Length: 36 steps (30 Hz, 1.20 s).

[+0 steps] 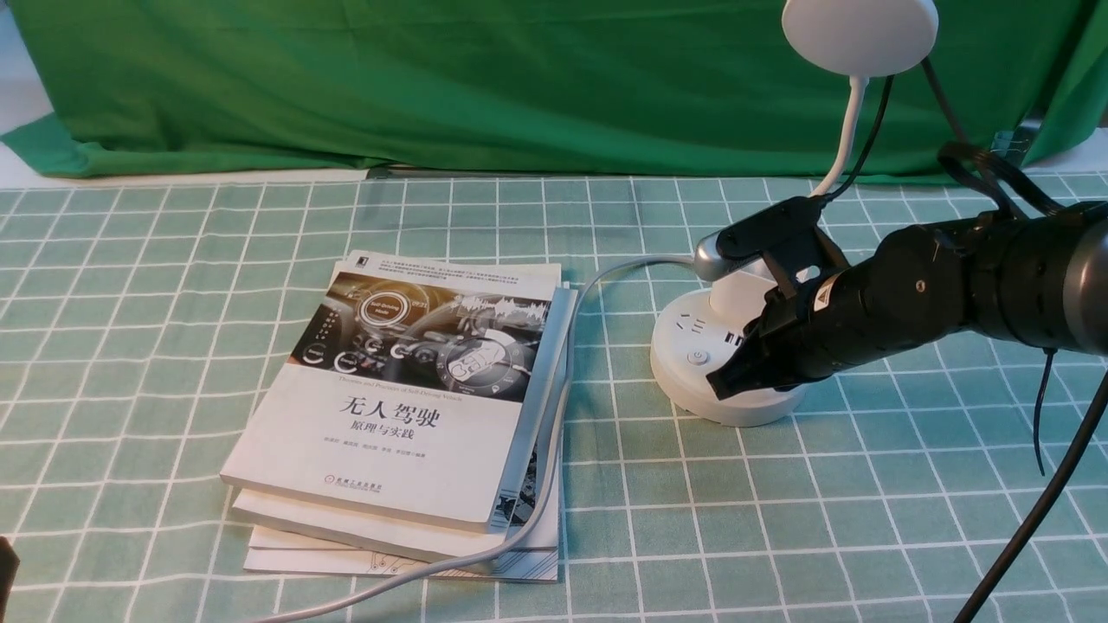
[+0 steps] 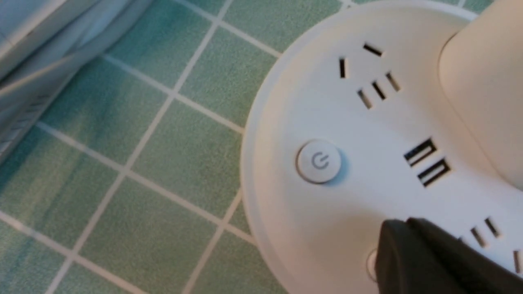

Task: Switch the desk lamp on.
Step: Use the right arm to press the button switch on the lamp holder

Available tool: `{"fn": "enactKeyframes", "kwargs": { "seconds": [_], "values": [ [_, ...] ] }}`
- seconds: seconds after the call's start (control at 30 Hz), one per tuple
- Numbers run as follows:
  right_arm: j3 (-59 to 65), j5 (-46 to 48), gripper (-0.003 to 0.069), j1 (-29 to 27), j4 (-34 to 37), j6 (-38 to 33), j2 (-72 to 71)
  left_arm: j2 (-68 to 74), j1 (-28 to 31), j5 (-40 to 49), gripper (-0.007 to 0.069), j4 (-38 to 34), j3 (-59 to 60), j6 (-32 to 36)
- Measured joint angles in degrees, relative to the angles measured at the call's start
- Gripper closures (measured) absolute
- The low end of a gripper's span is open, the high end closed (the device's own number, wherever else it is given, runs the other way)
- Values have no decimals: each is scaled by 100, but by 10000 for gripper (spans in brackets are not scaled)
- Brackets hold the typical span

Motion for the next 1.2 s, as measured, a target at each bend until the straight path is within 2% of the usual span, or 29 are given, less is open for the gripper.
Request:
{"fn": "enactKeyframes", "kwargs": {
  "seconds": [0.83,1.0,1.2],
  "values": [
    [-117,82,629,24,-35,130,115,0,0,0,603,0,0,0],
    [11,864,624,24,-82,360,-660,0,0,0,603,0,0,0],
    [639,913,621,24,-96,651,-2325,0,0,0,603,0,0,0]
  ]
}}
